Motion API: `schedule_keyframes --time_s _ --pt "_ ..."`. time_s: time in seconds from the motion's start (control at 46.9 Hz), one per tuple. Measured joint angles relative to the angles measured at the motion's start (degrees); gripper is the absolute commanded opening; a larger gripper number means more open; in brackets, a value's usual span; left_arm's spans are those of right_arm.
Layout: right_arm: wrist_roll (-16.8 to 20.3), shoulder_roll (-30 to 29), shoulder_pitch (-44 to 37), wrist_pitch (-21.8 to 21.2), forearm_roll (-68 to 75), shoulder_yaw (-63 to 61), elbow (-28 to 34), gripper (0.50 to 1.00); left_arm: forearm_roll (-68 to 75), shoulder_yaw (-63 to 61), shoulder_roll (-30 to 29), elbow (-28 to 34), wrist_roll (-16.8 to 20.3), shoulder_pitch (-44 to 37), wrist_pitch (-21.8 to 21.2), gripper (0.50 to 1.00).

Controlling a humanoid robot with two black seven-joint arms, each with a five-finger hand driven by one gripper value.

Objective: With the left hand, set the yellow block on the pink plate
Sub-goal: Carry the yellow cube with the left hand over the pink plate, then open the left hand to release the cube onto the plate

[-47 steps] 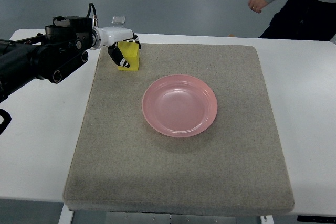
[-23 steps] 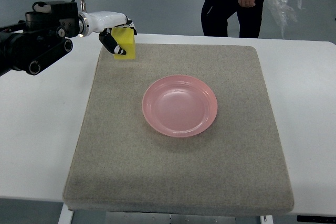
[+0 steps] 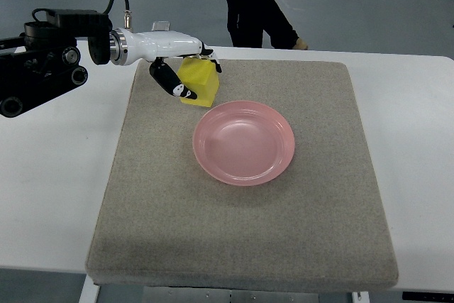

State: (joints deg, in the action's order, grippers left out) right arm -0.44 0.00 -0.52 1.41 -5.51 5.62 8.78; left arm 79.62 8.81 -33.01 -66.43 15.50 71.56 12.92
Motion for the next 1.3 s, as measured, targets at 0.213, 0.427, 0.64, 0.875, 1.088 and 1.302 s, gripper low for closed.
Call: schedule_keyframes --time_s 0.213,0.427,0.64,0.875,1.088,1.302 --pt "0.0 0.0 0.0 0.0 0.0 0.0 0.0 0.924 3.3 -0.6 0.0 -5.8 0.9 0.7 0.1 0.5" --pt "0.0 0.0 0.0 0.0 0.0 0.0 0.0 0.924 9.5 -1.1 4.7 -5.3 0.4 0.4 -0.2 0.5" --pt "0.0 0.0 0.0 0.0 0.0 0.0 0.0 0.924 9.7 -3.6 9.6 -2.5 0.1 -0.1 -0.8 0.5" --pt "0.0 0.0 0.0 0.0 0.0 0.0 0.0 0.924 9.8 -4.7 11.1 0.7 0.0 -0.2 -1.0 0.745" --pt "0.0 0.0 0.0 0.0 0.0 0.0 0.0 0.924 9.9 -4.7 13.2 3.1 0.1 -1.5 -1.2 0.87" --pt "0.0 0.0 0.0 0.0 0.0 0.0 0.0 0.924 9.8 -4.7 13.2 3.2 0.1 -1.5 -1.2 0.992"
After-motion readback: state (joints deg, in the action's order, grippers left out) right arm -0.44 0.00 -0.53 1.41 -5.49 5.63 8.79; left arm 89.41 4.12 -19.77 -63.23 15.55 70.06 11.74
